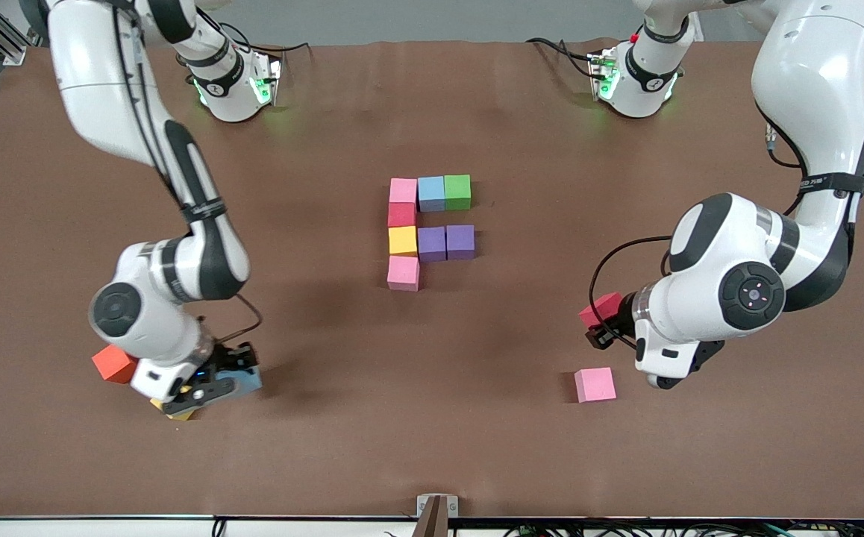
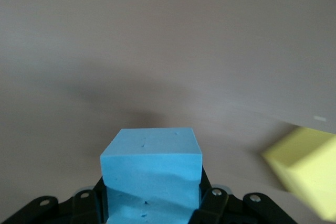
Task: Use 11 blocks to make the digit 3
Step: 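Carry the light blue cube to the cube column with the right gripper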
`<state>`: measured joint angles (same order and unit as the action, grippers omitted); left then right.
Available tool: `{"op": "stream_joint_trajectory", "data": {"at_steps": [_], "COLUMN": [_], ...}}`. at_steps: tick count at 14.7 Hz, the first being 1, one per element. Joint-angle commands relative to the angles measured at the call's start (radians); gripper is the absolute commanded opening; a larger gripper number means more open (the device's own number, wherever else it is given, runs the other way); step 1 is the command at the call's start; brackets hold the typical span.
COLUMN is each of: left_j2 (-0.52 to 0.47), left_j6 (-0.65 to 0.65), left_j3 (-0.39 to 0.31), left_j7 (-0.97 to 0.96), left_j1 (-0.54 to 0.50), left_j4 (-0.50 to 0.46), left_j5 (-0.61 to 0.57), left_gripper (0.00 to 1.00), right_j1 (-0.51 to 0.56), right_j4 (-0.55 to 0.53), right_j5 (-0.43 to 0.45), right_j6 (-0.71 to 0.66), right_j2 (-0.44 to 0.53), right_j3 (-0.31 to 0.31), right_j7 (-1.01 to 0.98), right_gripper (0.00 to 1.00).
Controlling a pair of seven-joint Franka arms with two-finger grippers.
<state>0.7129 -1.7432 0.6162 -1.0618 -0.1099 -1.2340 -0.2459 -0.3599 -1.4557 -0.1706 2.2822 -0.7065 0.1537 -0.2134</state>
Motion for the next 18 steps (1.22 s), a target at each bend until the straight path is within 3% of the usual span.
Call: {"op": "stream_joint_trajectory", "data": {"at_steps": [1,4,9,18], "left_j2": [0.006,0.026,0.053,0.071], "left_j6": [-0.039,-0.077,-0.179,-0.288], "left_j3": [-0.003,-0.009,-0.009,-0.009], "left_j7": [-0.062,-0.215,-0.495,-0.687], "left_j1": [0.028,0.062,0.088,0.113], "left_j4": [-0.002,-0.013,-0.062,-0.087], "left_j5": [-0.020,-0.055,-0.133,-0.133], "left_gripper": [0.07,0.08,0.08,0.07], "right_j1": [-0.108,-0.240,-0.326,-0.361], "right_j4": [-0.008,-0.002,0.099,0.139], "right_j5": [-0.012,-0.012,-0.038,-0.130], "right_j6": [-0.009,-0.010,-0.128,-0.152], "right_j2": [0.006,-0.002,-0.048,-0.119], "right_j3": [0.009,0.009,0.009,0.009], "right_j7": [0.135,0.377,0.593,0.664], "right_gripper": [0.20,0.20,0.20,0.19]}}
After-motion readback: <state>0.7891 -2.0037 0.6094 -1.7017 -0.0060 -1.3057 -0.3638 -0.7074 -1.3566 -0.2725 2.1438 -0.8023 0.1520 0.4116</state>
